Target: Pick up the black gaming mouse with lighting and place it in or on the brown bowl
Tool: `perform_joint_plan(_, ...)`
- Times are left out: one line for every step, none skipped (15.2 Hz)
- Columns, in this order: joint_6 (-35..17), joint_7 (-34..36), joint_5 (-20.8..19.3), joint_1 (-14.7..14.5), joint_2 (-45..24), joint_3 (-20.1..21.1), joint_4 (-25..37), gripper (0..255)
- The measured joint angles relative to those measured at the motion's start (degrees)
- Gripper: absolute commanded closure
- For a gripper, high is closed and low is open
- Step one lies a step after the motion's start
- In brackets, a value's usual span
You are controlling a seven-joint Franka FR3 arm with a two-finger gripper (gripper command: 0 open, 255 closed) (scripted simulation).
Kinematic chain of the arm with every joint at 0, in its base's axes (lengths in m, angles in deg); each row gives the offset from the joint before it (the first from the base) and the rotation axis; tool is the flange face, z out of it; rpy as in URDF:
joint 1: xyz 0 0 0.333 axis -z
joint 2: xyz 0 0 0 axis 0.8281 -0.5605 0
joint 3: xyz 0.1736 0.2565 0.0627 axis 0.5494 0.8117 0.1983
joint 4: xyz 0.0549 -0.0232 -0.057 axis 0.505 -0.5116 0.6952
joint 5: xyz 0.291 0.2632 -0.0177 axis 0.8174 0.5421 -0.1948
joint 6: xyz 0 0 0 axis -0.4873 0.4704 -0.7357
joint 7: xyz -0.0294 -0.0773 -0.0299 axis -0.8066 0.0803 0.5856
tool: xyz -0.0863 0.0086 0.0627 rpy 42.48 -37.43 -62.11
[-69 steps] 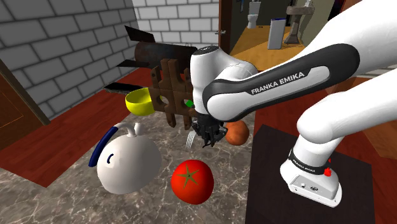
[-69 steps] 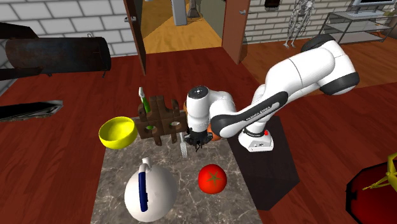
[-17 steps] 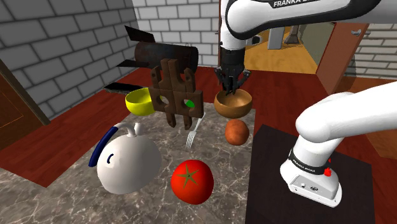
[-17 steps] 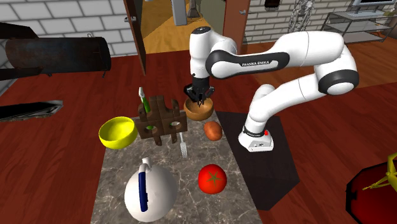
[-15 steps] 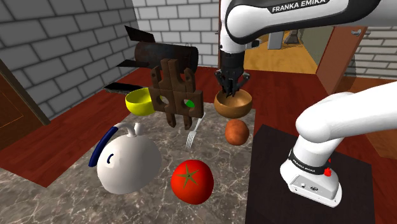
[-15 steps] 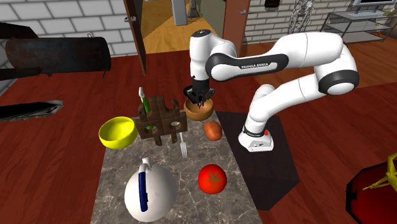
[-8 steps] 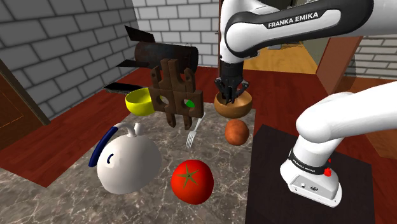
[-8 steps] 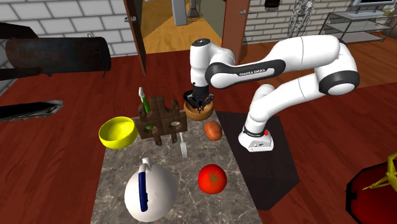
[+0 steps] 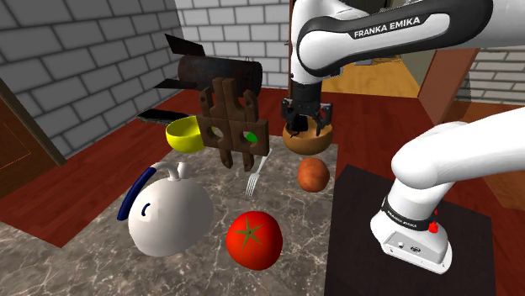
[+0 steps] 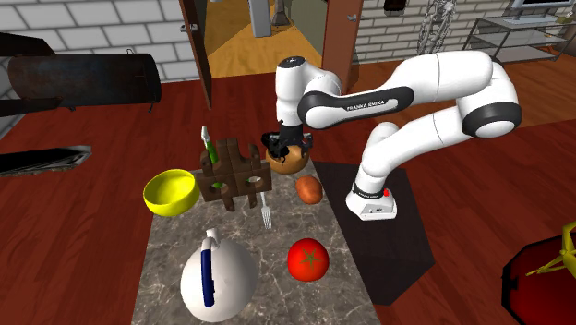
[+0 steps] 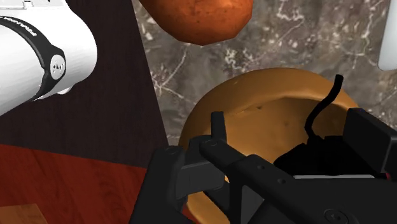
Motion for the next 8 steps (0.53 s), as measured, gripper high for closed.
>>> perform_joint_plan(0.0,0.0,0.0,0.0,0.0,0.0,0.0,0)
perform_joint_plan(0.0,0.0,0.0,0.0,0.0,0.0,0.0,0)
perform_joint_plan(0.0,0.0,0.0,0.0,0.0,0.0,0.0,0)
perform_joint_plan(1.2,0.1,-0.2,0.0,0.3,-0.3,0.9,0)
perform_joint_plan(2.5,0.0,-0.7,0.3,0.2,-0.8,2.3,0)
perform_joint_plan(4.4,0.1,-1.1,0.3,0.5,-1.3,4.0,0)
perform_joint_plan(5.5,0.3,-1.3,0.5,0.2,-1.4,5.4,0)
perform_joint_plan(6.4,0.3,-1.6,0.6,0.3,-1.8,6.2,0)
